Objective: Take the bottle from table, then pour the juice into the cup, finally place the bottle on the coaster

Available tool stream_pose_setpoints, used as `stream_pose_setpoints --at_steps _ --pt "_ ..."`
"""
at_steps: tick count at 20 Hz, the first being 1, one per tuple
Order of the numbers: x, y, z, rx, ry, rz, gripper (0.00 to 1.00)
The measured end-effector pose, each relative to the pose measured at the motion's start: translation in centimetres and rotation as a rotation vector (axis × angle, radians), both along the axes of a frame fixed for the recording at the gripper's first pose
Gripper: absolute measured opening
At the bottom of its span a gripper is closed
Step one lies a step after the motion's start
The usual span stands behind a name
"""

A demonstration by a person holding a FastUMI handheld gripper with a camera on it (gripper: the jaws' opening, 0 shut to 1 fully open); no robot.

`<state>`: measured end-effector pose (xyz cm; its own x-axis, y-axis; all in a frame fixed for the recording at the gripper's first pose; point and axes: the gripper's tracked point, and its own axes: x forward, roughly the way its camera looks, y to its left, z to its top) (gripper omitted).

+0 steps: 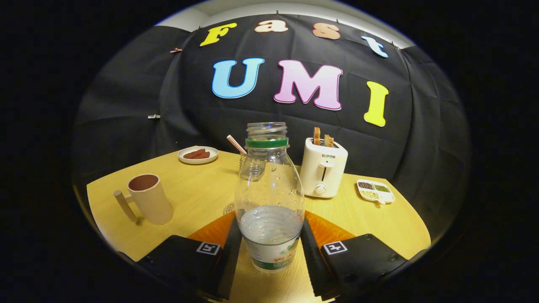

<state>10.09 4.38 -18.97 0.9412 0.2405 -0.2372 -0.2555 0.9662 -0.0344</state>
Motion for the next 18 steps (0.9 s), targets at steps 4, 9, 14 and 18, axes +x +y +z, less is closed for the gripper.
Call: stream_pose_setpoints --at_steps 4,9,14,18 --pt "0.5 2.4 2.6 -0.130 -0.040 0.093 0.73" --pt "0.7 6.0 4.8 -0.364 -0.130 0.197 0.73" --pt "0.9 9.6 5.2 -0.588 -0.208 0.264 0.73" --pt "1.3 11.2 5.0 -0.746 -0.266 0.283 0.73"
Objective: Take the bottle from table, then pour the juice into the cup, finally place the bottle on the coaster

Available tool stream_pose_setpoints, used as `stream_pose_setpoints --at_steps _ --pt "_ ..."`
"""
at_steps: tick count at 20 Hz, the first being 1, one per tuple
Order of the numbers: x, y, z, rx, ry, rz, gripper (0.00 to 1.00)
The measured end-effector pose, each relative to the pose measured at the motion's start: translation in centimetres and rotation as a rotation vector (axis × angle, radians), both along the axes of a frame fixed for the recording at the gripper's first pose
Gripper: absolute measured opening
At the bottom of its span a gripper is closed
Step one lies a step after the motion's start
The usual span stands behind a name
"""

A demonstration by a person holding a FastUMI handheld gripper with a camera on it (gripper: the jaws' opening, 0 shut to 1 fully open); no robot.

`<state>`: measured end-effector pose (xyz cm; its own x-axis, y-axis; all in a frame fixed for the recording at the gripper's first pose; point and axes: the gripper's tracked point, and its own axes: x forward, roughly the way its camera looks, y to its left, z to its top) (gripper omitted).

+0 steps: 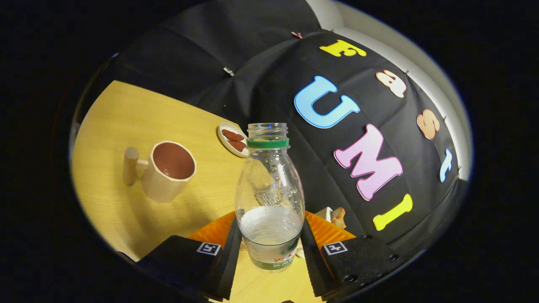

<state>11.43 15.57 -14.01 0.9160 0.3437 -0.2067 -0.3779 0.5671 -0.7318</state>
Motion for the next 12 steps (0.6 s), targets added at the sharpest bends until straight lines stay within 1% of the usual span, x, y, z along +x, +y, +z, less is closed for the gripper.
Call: stream_pose_setpoints --at_steps 6,10,12 --pt "0.3 2.6 -1.1 -0.182 -0.052 0.022 0.73" --pt "0.5 4.2 -2.1 -0.306 -0.099 0.059 0.73" --pt "0.6 4.5 -2.9 -0.356 -0.102 0.054 0.72"
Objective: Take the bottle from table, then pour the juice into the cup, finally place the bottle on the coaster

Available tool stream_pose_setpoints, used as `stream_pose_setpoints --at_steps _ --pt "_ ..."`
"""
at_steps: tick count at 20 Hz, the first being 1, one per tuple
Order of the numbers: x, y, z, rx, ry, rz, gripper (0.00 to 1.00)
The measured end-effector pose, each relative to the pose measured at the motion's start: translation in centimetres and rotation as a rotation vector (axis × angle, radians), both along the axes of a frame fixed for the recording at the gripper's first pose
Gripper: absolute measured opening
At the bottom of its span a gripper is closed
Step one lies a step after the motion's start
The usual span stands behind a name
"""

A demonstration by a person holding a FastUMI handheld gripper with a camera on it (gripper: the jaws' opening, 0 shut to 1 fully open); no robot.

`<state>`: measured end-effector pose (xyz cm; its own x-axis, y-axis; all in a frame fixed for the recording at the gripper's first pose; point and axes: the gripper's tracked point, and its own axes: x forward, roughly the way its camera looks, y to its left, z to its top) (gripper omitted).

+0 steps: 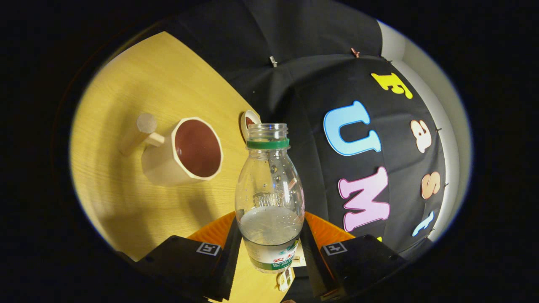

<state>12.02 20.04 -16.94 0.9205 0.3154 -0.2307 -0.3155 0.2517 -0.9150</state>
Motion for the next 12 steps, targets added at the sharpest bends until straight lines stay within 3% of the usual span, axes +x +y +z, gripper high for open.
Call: stream_pose_setpoints --at_steps 4,12 --pt "0.1 0.1 -1.7 -0.050 0.005 -0.026 0.73" --pt "1.3 0.4 -3.6 -0.182 -0.028 0.008 0.73"
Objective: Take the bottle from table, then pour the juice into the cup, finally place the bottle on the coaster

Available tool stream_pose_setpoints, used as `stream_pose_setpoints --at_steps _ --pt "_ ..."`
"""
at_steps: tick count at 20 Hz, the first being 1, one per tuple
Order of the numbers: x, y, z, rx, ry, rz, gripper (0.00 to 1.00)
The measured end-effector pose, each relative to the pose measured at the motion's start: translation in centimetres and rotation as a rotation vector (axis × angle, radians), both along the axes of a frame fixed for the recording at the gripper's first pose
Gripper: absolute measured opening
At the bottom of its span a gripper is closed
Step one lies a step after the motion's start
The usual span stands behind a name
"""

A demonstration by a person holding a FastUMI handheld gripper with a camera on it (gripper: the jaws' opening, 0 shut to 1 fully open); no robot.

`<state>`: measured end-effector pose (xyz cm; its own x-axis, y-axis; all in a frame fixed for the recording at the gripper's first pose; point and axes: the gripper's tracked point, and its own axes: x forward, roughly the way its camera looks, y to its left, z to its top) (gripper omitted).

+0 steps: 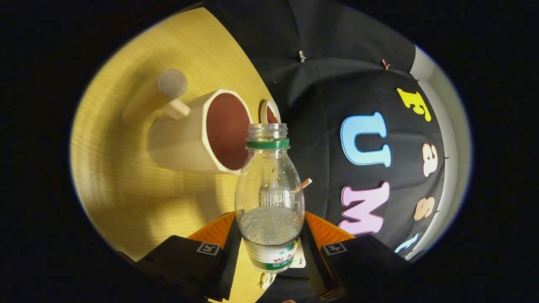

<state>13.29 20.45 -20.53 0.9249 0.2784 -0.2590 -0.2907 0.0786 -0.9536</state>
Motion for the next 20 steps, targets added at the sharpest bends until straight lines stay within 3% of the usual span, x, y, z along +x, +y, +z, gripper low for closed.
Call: stream_pose_setpoints --at_steps 20 --pt "2.2 0.5 1.1 -0.209 -0.083 0.090 0.72"
